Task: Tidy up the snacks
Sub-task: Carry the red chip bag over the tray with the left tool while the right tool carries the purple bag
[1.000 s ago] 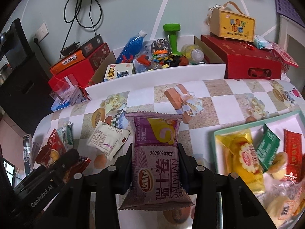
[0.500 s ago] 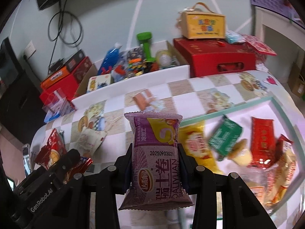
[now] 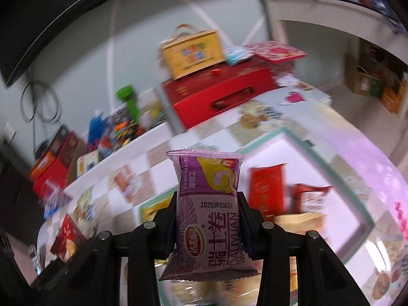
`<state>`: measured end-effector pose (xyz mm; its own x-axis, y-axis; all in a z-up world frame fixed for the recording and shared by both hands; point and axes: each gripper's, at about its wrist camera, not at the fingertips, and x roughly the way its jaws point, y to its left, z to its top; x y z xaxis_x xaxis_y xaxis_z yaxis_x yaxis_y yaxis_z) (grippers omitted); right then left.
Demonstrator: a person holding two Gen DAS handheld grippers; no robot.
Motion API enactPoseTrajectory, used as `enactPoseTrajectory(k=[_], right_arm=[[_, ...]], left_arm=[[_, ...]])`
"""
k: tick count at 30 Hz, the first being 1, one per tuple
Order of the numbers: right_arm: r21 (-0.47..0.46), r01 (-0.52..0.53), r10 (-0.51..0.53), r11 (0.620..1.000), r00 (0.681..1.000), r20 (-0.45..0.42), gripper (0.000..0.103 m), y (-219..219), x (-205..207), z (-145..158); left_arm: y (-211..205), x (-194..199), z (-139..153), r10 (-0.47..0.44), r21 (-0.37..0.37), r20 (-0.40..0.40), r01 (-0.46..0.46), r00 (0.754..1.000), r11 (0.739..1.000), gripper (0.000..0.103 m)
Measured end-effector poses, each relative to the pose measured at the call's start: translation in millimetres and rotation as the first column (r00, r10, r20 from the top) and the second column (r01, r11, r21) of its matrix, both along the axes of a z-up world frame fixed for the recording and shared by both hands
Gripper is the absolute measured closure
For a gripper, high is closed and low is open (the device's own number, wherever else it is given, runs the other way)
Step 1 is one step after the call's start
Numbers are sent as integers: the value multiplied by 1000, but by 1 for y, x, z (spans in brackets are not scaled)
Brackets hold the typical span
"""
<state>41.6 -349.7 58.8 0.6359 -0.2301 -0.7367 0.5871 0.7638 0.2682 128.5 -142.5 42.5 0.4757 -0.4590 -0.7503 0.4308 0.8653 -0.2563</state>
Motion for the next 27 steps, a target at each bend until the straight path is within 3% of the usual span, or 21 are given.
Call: enactPoseTrajectory(k=[10, 15, 27], right_arm=[[29, 118, -118, 993, 993, -13, 60, -53, -25, -10], [46, 94, -93, 994, 995, -24, 60, -56, -21, -18], [60, 27, -24, 998, 999, -47, 60, -49, -7, -29]], left_arm=[[-71, -15, -1, -153, 28, 3, 153, 988, 988, 48], [-94, -18, -11, -196, 52, -16, 197, 980, 979, 48], [-108, -14, -24, -199, 88, -42, 202, 979, 975, 48]])
